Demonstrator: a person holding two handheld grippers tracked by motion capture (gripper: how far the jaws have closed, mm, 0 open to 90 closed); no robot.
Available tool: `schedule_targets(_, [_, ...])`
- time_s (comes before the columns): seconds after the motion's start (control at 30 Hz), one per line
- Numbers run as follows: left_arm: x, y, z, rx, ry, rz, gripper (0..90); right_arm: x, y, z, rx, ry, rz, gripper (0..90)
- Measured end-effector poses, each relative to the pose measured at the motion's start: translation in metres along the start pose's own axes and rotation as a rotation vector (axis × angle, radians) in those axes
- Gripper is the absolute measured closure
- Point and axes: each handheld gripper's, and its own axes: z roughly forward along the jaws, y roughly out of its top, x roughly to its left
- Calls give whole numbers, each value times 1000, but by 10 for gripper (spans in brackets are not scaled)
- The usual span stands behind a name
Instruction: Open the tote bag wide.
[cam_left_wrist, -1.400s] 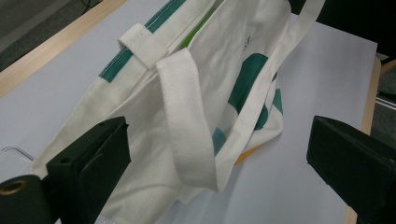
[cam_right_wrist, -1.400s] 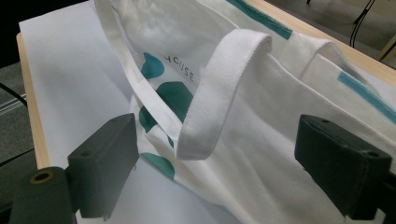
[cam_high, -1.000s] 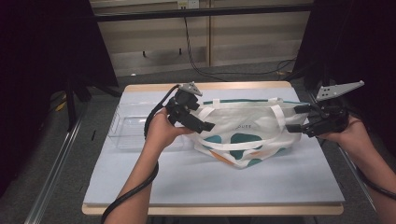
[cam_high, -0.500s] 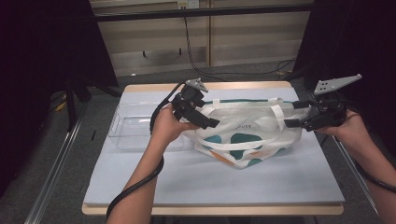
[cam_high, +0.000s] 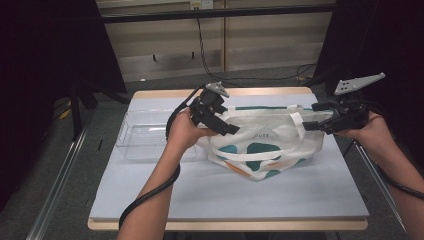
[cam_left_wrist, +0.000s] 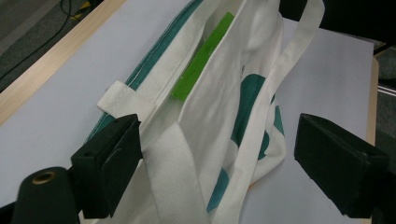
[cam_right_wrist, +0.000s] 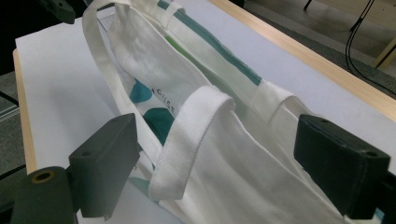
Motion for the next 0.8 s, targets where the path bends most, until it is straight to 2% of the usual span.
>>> schedule_targets(0.3, [4, 10, 6, -16, -5, 9, 227, -7, 4, 3, -2, -3, 18, 133])
schedule_targets(0.37, [6, 12, 7, -3, -3, 17, 247, -8, 5, 4, -4, -4, 17, 134])
schedule_targets(0.5, [6, 13, 14, 14, -10, 24, 330, -9, 8, 6, -2, -4, 24, 134])
schedule_targets(0.53, [6, 12, 16, 18, -24, 27, 372, -10, 8, 6, -1, -5, 24, 134])
schedule_targets(0.63, [5, 11, 21, 48, -14, 48, 426, -10, 9, 7, -8, 6, 30, 134])
schedule_targets(0.8, [4, 10, 23, 59, -21, 41, 584, -13, 11, 9, -4, 0, 37, 134])
